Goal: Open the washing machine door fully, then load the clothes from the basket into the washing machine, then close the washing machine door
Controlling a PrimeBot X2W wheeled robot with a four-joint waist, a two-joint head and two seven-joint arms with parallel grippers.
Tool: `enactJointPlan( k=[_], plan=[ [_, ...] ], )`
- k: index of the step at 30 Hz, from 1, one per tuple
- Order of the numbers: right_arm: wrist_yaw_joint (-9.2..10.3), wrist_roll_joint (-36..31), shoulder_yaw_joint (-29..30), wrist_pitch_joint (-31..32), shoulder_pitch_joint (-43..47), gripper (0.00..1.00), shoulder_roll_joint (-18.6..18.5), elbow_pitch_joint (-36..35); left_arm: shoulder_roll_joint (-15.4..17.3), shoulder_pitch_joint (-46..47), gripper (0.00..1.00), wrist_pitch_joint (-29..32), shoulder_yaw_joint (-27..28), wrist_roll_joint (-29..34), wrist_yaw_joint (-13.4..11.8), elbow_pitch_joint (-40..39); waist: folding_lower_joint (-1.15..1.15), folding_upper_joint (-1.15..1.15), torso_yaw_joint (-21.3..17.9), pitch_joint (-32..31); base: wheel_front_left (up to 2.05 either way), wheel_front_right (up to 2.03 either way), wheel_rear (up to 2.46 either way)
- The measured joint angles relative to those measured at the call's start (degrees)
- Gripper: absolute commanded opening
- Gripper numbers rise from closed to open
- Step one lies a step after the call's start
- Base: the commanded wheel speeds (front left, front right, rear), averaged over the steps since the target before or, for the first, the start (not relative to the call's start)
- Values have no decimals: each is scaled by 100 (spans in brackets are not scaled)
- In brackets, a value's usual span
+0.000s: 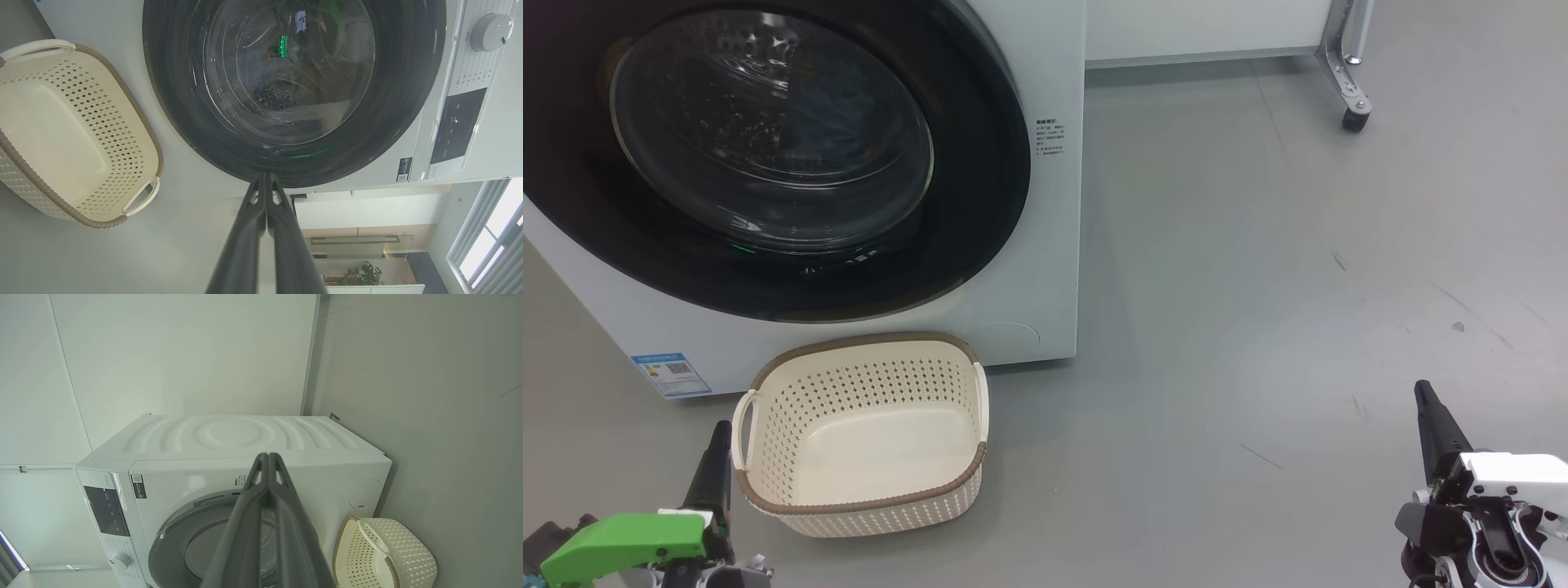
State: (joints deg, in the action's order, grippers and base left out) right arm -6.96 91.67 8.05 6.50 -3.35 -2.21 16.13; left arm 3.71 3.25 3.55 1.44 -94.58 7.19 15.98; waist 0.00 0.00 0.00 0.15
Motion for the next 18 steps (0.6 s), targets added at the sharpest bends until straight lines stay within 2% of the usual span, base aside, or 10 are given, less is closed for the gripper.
enactJointPlan(
  k=[18],
  plan=[
    [0,0,-2,0,0,0,0,-2,0,2,0,40,8,0,0,-1,0,0,0,0,0,0,0]
  ],
)
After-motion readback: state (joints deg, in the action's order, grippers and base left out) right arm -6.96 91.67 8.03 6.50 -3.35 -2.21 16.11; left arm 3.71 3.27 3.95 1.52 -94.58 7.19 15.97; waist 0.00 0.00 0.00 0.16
